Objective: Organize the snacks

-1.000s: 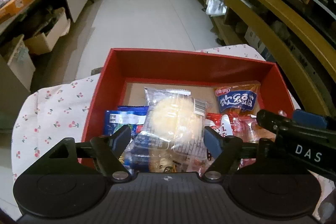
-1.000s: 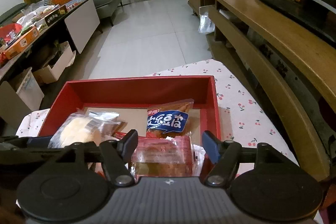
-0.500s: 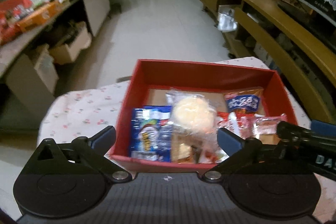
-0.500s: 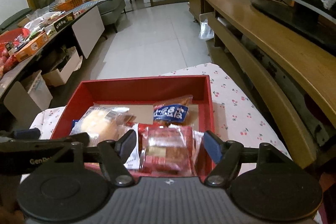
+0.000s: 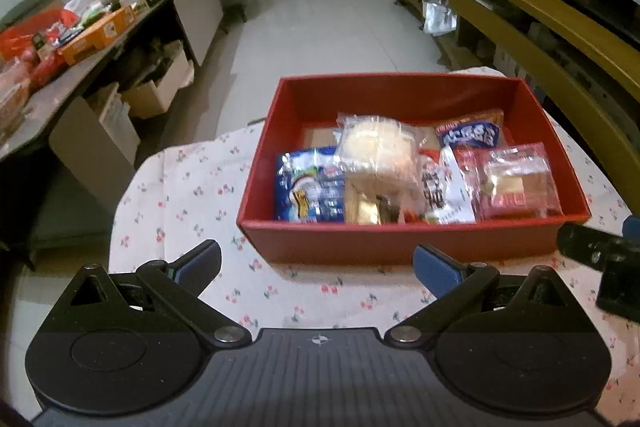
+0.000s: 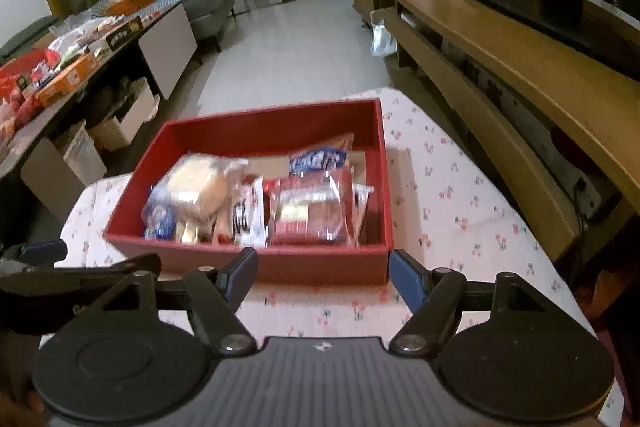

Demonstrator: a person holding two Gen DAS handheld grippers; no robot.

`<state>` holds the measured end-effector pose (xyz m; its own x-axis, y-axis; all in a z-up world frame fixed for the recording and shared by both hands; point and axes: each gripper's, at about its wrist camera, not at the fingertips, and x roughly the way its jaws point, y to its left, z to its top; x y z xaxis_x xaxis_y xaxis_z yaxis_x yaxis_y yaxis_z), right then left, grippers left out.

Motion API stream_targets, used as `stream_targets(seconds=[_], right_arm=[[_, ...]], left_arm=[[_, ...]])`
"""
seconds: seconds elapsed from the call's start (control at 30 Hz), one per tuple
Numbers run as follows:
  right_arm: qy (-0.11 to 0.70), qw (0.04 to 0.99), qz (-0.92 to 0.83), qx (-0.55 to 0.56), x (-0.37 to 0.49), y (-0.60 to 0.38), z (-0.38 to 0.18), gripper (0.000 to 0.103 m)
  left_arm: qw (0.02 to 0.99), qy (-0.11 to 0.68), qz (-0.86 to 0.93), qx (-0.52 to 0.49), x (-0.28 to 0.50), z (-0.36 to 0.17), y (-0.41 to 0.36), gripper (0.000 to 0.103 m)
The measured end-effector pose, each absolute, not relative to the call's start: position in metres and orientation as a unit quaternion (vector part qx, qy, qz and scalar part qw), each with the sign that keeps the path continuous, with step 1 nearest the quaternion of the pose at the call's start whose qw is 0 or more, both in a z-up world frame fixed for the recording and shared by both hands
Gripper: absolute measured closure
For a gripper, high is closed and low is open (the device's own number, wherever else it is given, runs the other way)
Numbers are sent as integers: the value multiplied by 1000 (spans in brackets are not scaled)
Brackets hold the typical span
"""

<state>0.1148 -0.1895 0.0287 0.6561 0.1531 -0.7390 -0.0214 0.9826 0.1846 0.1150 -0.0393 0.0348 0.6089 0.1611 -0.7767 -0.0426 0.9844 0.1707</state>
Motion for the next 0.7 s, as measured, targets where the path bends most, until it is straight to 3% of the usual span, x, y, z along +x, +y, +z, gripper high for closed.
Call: stream_targets(seconds=[0.7], right_arm=[[426,899,52,84,64,-189,19,22]], left_arm=[[898,438,30,18,59,34,-31,0]])
